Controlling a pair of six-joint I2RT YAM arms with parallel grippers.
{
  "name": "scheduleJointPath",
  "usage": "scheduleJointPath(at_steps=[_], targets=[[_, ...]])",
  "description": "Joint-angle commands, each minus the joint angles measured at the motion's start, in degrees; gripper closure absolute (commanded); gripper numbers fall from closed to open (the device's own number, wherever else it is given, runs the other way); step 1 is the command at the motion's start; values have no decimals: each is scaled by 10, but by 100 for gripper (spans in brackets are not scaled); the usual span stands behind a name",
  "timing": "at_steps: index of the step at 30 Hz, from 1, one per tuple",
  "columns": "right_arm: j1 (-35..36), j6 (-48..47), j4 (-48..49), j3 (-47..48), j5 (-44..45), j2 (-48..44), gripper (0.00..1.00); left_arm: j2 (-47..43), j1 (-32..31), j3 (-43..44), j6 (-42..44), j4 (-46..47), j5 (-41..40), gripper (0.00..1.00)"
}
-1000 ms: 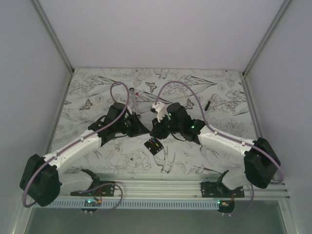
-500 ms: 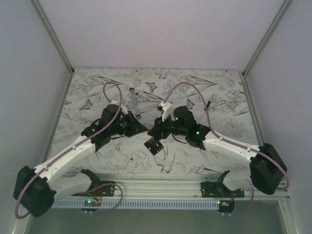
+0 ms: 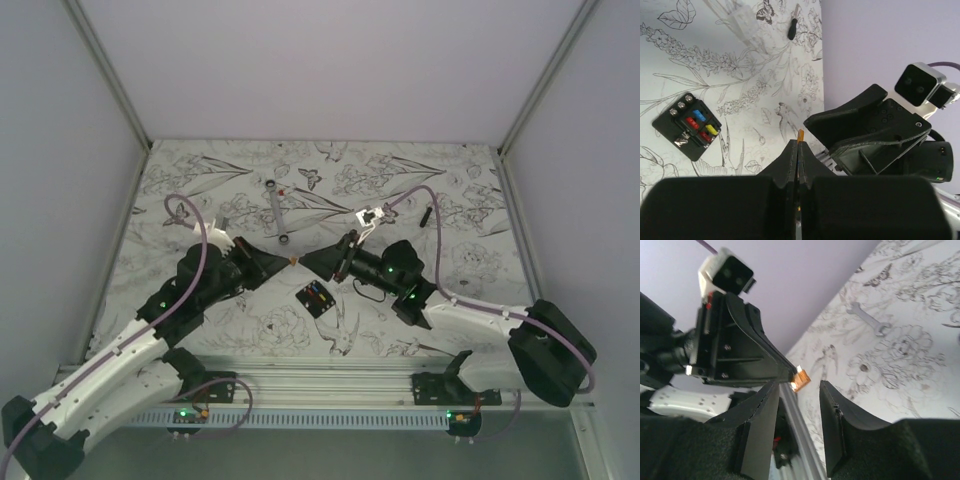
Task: Snap on the fuse box
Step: Pick up the fuse from the center of the board.
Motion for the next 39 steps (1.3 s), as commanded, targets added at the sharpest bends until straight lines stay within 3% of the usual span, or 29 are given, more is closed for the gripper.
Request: scheduleJointPath(at_steps=[1,15,24,39], targets=[[20,76,142,6,28,22,57,-24,-18,-15,-38,29,-54,100],[42,165,218,-14,100,78,67,-68,-32,-20,-65,42,-87,100],[51,169,235,6,80,99,69,-66,-34,-19,-72,47,-87,100],[54,195,291,18,72,129,84,-57,-45,-18,-74,61,-85,100]])
